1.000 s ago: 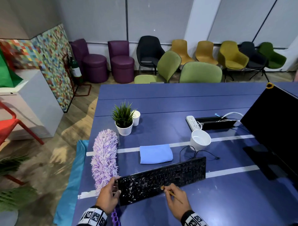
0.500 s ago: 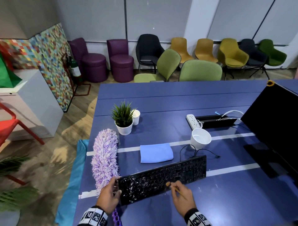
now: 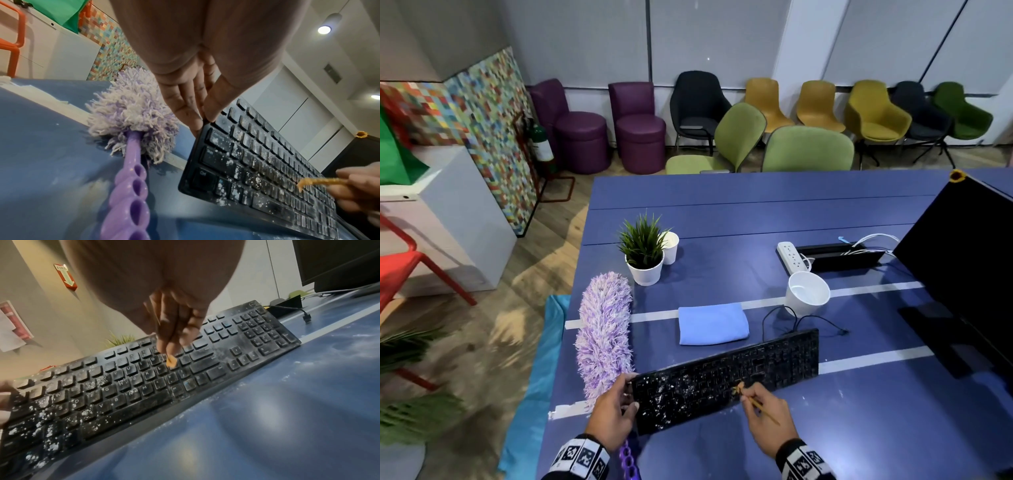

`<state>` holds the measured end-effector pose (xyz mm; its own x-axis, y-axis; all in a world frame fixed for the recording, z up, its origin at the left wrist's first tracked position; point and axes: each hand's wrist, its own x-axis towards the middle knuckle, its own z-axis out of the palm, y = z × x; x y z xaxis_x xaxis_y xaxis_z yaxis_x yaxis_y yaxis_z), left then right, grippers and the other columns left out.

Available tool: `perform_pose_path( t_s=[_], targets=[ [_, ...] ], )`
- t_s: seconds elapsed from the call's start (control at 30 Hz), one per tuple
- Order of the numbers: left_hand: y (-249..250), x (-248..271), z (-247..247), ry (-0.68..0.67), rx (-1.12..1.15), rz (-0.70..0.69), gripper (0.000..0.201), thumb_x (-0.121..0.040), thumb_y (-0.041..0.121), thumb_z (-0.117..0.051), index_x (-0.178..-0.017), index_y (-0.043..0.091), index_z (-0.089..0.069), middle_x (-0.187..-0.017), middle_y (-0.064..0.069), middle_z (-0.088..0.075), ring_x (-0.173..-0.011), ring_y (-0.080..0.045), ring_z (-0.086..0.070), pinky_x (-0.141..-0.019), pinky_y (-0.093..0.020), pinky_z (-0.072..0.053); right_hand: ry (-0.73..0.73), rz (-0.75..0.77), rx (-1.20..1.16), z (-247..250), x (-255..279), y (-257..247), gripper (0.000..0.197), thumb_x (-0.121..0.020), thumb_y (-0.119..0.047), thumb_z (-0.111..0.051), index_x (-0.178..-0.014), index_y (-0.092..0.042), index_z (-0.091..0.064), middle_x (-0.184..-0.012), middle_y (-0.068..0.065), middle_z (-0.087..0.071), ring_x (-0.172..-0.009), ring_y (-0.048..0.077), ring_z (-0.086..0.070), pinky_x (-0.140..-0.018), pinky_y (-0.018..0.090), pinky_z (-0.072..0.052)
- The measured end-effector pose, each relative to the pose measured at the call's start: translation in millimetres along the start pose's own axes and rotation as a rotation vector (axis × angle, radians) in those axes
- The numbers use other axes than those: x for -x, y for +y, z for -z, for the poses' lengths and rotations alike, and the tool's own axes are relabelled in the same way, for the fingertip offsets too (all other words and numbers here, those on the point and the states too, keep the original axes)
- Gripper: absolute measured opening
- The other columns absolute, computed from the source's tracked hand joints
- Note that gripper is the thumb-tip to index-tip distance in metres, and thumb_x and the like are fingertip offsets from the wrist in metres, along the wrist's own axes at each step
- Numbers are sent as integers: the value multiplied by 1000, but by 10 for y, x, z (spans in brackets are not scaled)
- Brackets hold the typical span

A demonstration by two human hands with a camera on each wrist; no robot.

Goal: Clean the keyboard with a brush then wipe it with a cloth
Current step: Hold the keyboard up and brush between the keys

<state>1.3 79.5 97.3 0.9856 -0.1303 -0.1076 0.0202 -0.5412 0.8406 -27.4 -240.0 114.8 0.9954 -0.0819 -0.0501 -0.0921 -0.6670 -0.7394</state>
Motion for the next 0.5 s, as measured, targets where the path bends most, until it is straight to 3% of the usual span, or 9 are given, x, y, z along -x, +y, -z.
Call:
perform_pose_path(
  t_s=[0.1, 0.2, 0.27, 0.4, 0.5],
  targets=[
    [7, 3, 1, -1, 2, -4, 69, -80, -6, -63, -115, 51, -43, -102, 32, -65, -84, 0, -70, -84, -23, -55, 92, 55, -81, 17, -35, -92, 11, -90, -23, -57, -80, -27, -57, -78, -14, -68, -66, 0, -63, -58, 8, -47],
    [15, 8, 5, 6, -5, -3, 69, -80, -5, -63, -115, 51, -43, -101, 33, -65, -84, 0, -70, -84, -23, -54, 1, 54, -60, -18, -45, -135, 16, -89, -17, -60, -76, -24, -55, -66, -20, -65, -56, -2, -57, -52, 8, -40],
    [10, 12, 4, 13, -1, -3, 72, -80, -7, -63, -113, 53, -43, -101, 32, -65, -83, -1, -70, -84, -23, -55, -56, 24, -44, -18, -49, -144, 17, -89, -14, -59, -74, -20, -53, -67, -31, -63, -55, -2, -57, -49, 7, -39],
    [32, 30, 0, 16, 0, -4, 76, -80, -7, -63, -110, 60, -43, -101, 32, -65, -84, 0, -70, -82, -20, -53, 51, 59, -99, 0, -58, -161, 14, -91, -20, -59, -77, -24, -56, -66, -9, -66, -58, 8, -59, -51, 18, -46],
    [30, 34, 0, 20, -3, -1, 80, -81, -7, -64, -108, 65, -41, -101, 36, -64, -84, 2, -69, -81, -17, -51, -35, -13, -96, -56, -67, -74, 21, -87, -13, -61, -69, -23, -56, -66, -9, -69, -64, 5, -65, -54, 15, -47]
  ],
)
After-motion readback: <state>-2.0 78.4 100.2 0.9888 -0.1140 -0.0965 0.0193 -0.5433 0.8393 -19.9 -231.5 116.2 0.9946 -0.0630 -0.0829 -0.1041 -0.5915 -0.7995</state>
